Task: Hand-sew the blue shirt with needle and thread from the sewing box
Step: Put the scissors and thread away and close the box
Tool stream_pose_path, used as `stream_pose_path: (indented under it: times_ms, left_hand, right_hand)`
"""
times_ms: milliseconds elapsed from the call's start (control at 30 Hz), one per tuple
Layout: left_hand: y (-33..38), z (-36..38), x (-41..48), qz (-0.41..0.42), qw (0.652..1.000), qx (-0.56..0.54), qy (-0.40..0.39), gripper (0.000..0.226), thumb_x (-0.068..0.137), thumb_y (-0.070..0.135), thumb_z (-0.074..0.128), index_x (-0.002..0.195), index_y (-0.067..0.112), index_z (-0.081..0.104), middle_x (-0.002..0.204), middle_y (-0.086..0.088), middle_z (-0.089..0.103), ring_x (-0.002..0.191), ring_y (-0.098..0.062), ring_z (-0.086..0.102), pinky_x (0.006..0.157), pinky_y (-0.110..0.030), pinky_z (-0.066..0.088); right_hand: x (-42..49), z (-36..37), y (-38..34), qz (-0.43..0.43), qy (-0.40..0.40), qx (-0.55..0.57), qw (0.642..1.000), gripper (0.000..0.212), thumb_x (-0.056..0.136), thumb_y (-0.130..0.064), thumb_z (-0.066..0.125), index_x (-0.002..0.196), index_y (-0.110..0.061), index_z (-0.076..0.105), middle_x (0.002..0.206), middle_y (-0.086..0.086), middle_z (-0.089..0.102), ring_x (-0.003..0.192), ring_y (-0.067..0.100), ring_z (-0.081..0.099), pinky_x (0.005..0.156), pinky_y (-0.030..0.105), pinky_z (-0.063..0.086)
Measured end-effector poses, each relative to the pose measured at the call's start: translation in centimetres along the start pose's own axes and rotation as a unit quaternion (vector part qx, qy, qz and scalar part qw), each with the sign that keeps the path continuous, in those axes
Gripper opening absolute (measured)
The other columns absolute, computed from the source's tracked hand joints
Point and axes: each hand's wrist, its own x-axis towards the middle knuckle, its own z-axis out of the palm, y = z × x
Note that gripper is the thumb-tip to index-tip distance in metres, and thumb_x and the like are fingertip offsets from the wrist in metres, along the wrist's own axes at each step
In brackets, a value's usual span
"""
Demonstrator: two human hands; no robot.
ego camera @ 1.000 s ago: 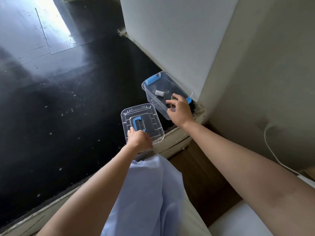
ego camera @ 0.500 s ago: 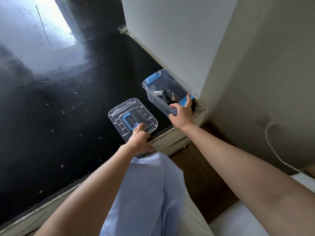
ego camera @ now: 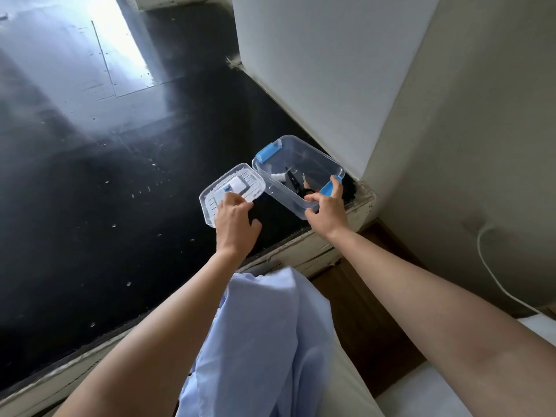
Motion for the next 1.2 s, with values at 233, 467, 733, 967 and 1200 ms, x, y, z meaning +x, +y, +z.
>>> stream_pose_path:
  times_ms: [233,467,733,967,1200]
  left_hand:
    - [0.8,-5.1,-0.5,-0.127,0.966,-0.135,0.178,0.044,0.084,-0.008,0.058,0.125,0.008,0.063,0.119,-0.013,0.041,0.097,-0.017,0.047,0.095,-0.017,0.040]
    - [0.7,-10.6,-1.9,-0.303,0.791,-0.390,0.362,0.031,0.088,-0.001,0.061,0.114,0.015,0.055,0.120,-0.007,0.039,0.082,-0.010,0.061,0.073,-0.013,0.054]
    - [-0.4,-9.6,-3.2,-0.337,0.759,-0.541,0.135,0.034,0.089,-0.008,0.050,0.120,0.004,0.058,0.087,-0.007,0.064,0.068,-0.014,0.066,0.060,-0.026,0.058]
    - [-1.2,-7.8,-1.1,-0.311,0.816,-0.484,0.046,0.030,0.089,-0.009,0.053,0.115,0.003,0.058,0.092,-0.008,0.063,0.072,-0.014,0.064,0.059,-0.019,0.055]
    - [-2.3,-5.0,2.7,-0.246,0.945,-0.216,-0.025,0.044,0.088,0.004,0.055,0.127,0.026,0.054,0.136,-0.010,0.051,0.115,-0.025,0.054,0.097,-0.041,0.048]
  right_hand:
    - [-2.8,-1.2,-0.7,0.036,-0.008,-0.016,0.999,0.028,0.098,-0.015,0.056,0.121,-0.001,0.063,0.163,0.008,-0.002,0.134,0.026,0.045,0.097,0.024,0.043]
    - [-5.0,-0.8,-1.1,0.014,-0.039,-0.039,0.998,0.020,0.096,-0.012,0.057,0.108,0.001,0.067,0.164,0.007,0.002,0.133,0.024,0.047,0.102,0.030,0.042]
    - [-4.7,0.5,-2.6,-0.036,-0.130,0.096,0.986,0.025,0.094,-0.001,0.048,0.114,0.001,0.063,0.159,0.004,0.021,0.145,0.022,0.027,0.114,0.032,0.031]
    - [-3.8,-0.3,-2.7,0.098,-0.073,0.382,0.916,0.030,0.104,-0.024,0.030,0.124,-0.013,0.049,0.124,0.011,0.059,0.112,0.027,0.059,0.087,0.035,0.052]
    - [-1.5,-0.5,-2.1,0.133,-0.071,0.308,0.939,0.033,0.094,-0.027,0.063,0.120,-0.011,0.051,0.118,0.010,0.061,0.102,0.020,0.064,0.085,0.035,0.058]
